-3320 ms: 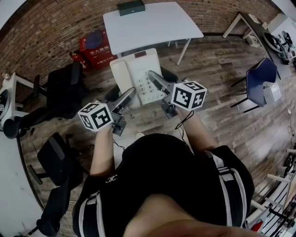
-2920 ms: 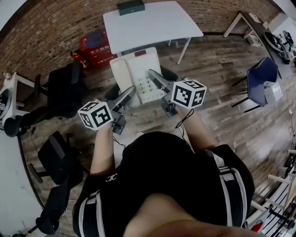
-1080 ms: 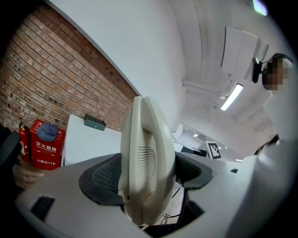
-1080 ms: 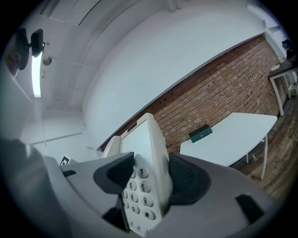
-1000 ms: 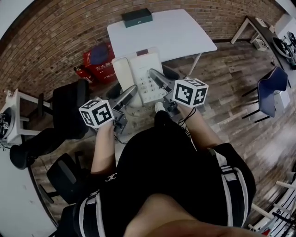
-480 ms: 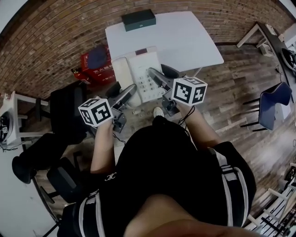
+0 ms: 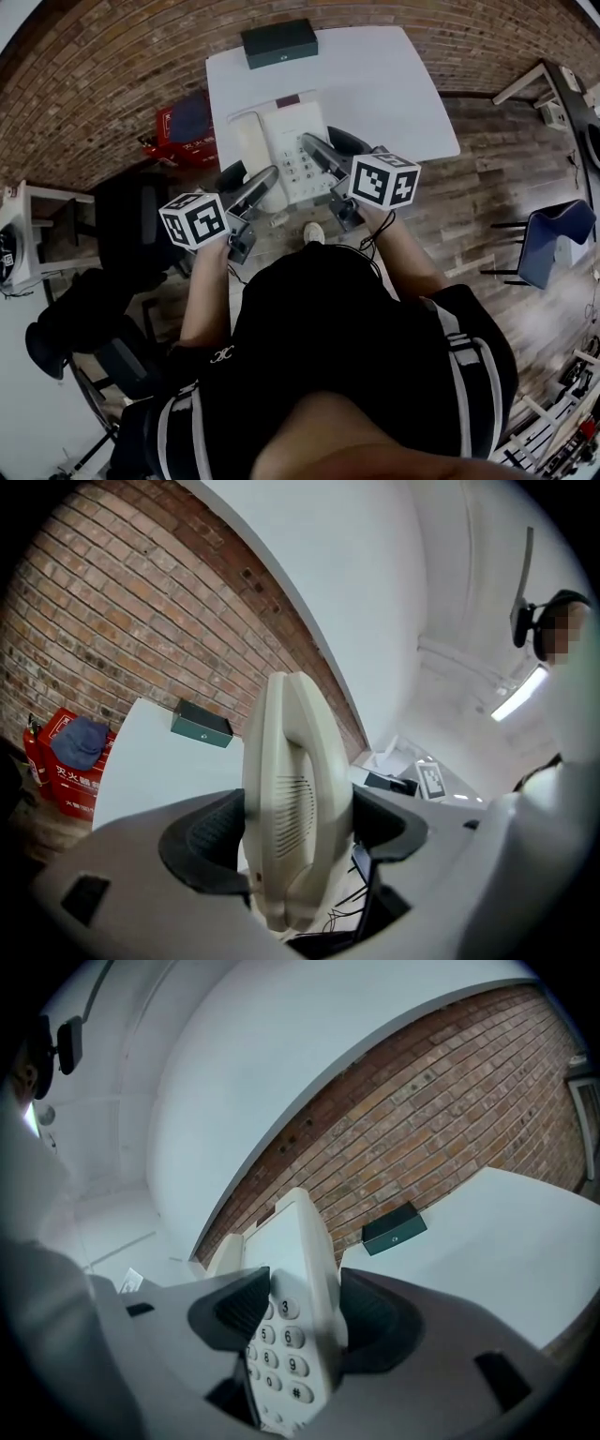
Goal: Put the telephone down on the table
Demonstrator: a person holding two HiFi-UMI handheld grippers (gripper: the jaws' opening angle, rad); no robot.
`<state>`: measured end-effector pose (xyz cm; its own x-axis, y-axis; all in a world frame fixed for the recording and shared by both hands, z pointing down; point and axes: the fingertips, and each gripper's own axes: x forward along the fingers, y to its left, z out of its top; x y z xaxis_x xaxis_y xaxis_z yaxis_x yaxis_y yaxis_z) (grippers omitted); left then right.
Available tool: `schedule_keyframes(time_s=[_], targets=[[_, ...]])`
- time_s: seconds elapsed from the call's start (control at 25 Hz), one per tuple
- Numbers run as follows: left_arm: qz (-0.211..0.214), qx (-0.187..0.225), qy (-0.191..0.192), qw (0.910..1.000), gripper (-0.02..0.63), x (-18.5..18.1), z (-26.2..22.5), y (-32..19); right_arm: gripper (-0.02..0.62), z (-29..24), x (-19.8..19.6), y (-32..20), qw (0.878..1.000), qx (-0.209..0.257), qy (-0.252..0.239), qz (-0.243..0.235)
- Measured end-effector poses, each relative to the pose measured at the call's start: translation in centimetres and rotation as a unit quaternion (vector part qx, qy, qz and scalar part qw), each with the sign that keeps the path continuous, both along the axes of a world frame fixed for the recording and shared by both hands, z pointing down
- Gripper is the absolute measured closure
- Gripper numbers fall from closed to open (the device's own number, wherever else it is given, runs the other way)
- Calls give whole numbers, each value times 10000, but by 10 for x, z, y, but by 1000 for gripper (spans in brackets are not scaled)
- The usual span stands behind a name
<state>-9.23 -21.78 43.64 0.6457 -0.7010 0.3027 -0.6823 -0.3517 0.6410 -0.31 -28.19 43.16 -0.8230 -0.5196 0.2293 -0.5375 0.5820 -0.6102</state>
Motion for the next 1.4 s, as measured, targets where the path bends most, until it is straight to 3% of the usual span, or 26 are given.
schedule_keyframes(time_s=[0.48,1.12,1.4], targets=[[-163,-592,-118,9980,247,-5,39,-65,390,45,-7,-69,9983,-556,-61,-168],[383,-1167,36,9924,249,-34,103,-128,390,110,-32,-125,9935,-1102,227,186],[483,-1573,333,9858,249,-42,140,-142,390,146,-40,-140,9883,-1421,527,176]])
